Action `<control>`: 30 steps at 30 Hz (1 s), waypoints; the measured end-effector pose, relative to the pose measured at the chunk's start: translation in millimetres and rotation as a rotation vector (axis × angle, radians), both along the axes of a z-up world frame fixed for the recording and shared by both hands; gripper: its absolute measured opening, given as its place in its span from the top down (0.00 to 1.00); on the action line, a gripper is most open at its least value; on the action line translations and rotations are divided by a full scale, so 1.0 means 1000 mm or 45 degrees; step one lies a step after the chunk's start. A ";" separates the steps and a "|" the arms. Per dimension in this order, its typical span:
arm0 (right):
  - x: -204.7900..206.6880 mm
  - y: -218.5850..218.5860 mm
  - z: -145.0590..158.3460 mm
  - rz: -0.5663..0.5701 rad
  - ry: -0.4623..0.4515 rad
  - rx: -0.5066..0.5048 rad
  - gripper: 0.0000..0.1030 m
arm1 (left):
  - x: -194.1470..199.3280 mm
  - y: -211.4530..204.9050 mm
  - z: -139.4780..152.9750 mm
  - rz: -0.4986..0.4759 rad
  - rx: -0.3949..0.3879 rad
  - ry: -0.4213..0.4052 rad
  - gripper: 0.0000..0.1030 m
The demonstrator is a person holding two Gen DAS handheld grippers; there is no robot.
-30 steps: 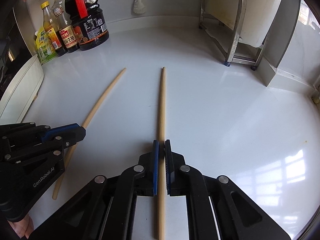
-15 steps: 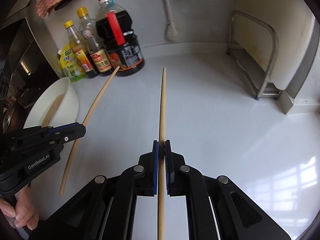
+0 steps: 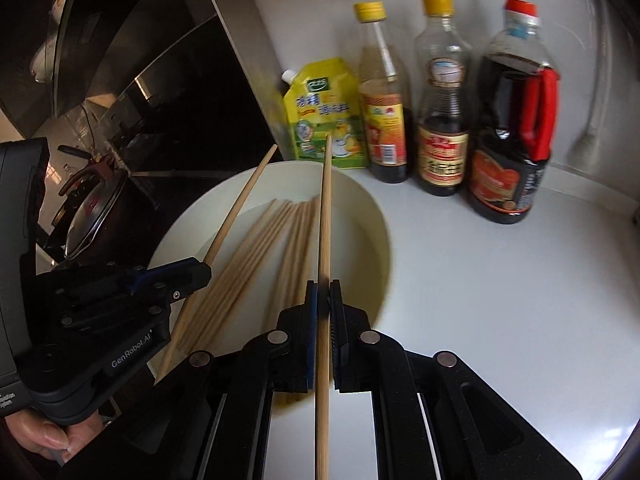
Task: Organize utensils
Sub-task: 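Lower the chopsticks into the basin beside the others and open both tools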
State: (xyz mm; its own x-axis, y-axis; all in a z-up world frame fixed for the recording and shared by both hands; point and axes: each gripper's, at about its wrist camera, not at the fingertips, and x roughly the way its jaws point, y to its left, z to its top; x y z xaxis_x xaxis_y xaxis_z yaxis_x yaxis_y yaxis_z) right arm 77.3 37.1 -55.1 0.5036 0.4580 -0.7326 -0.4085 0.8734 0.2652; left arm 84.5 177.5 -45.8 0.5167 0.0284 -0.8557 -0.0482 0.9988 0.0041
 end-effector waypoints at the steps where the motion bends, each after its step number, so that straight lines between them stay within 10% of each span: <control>1: 0.005 0.009 -0.004 0.007 0.016 -0.003 0.94 | 0.002 0.008 -0.004 0.011 -0.002 0.008 0.93; 30: -0.007 0.015 0.003 -0.114 0.019 -0.087 0.77 | -0.009 0.039 -0.008 0.052 -0.093 0.036 0.67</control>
